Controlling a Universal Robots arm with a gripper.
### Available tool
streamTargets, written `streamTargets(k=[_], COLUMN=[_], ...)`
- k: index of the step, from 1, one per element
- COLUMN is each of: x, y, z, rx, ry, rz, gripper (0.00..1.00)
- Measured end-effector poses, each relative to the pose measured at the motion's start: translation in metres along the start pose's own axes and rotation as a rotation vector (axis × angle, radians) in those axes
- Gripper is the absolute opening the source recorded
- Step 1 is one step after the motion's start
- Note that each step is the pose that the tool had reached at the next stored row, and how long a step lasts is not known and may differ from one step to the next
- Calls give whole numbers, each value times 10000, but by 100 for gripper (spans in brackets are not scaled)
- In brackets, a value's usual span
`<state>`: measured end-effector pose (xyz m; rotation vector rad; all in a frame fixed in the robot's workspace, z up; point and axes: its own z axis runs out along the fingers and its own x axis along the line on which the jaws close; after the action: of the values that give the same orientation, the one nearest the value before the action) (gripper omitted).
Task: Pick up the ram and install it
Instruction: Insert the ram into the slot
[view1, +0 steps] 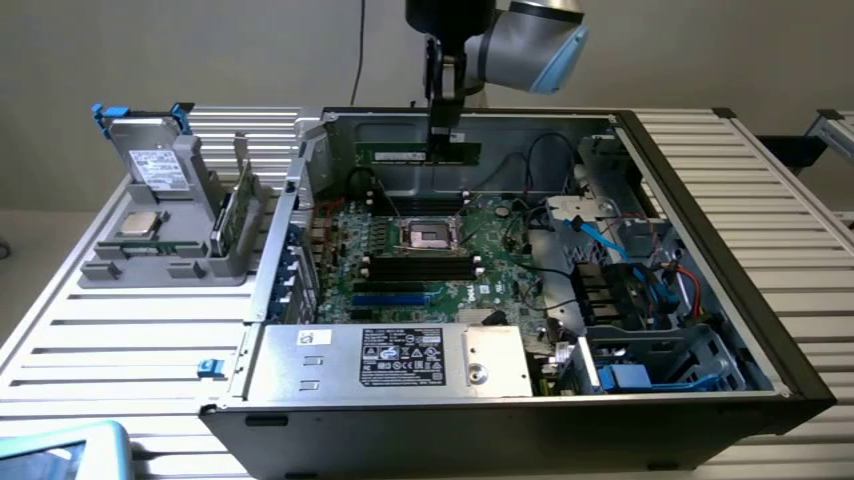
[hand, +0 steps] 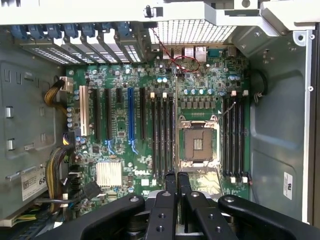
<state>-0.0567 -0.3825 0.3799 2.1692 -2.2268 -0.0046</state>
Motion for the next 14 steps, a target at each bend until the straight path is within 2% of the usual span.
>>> streamTargets(k=[11,14], x=[-1,-1], y=[-5,-5], z=[185,192], rx=[-8,-9], ry=[-7,-7], rz=[0,0], gripper=[13,13])
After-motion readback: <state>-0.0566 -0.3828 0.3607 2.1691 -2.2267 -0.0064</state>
